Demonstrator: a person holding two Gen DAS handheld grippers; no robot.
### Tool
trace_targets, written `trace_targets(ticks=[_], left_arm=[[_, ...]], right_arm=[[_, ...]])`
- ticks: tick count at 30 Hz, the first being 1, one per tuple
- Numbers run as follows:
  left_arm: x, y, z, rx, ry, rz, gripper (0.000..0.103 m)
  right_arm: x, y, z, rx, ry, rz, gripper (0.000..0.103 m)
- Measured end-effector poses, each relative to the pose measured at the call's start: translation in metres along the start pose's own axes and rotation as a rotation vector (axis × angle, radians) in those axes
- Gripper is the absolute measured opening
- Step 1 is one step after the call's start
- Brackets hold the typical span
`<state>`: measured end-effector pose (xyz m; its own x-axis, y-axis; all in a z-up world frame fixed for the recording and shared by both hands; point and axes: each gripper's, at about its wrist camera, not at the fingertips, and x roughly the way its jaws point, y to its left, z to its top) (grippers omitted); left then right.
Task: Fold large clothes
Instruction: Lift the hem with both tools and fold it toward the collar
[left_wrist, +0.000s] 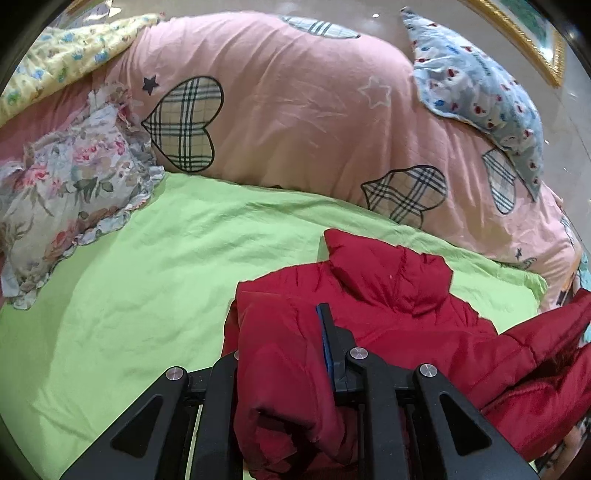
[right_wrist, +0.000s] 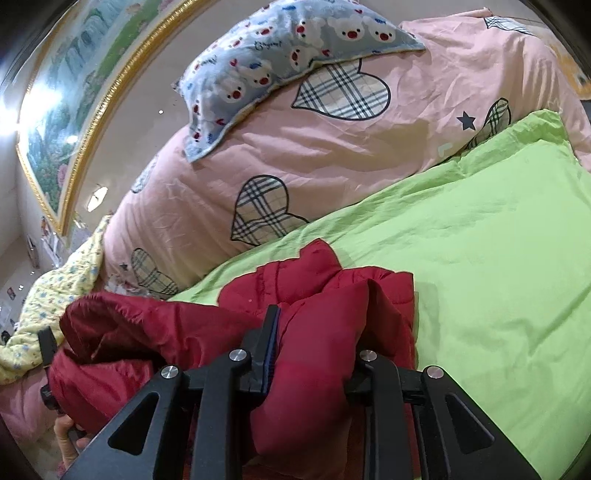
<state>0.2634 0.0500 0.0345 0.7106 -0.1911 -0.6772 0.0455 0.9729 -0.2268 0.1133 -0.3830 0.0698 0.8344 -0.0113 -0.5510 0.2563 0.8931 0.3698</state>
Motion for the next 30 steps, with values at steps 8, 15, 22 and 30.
trace_targets(ticks=[8, 15, 22, 30], left_arm=[[0.090, -0.004, 0.023, -0.029, 0.076, 0.110, 0.019], [0.153, -0.006, 0.034, -0.029, 0.126, 0.131, 0.022], [0.200, 0.002, 0.041, -0.043, 0.161, 0.147, 0.031], [0.204, 0.005, 0.042, -0.049, 0.122, 0.108, 0.054]], right_arm=[[0.054, -0.011, 0.006, 0.009, 0.029, -0.124, 0.025], [0.092, -0.013, 0.008, -0.003, 0.054, -0.198, 0.029], [0.133, -0.025, 0.008, 0.004, 0.112, -0.266, 0.029], [0.162, -0.041, 0.003, 0.028, 0.126, -0.315, 0.029]])
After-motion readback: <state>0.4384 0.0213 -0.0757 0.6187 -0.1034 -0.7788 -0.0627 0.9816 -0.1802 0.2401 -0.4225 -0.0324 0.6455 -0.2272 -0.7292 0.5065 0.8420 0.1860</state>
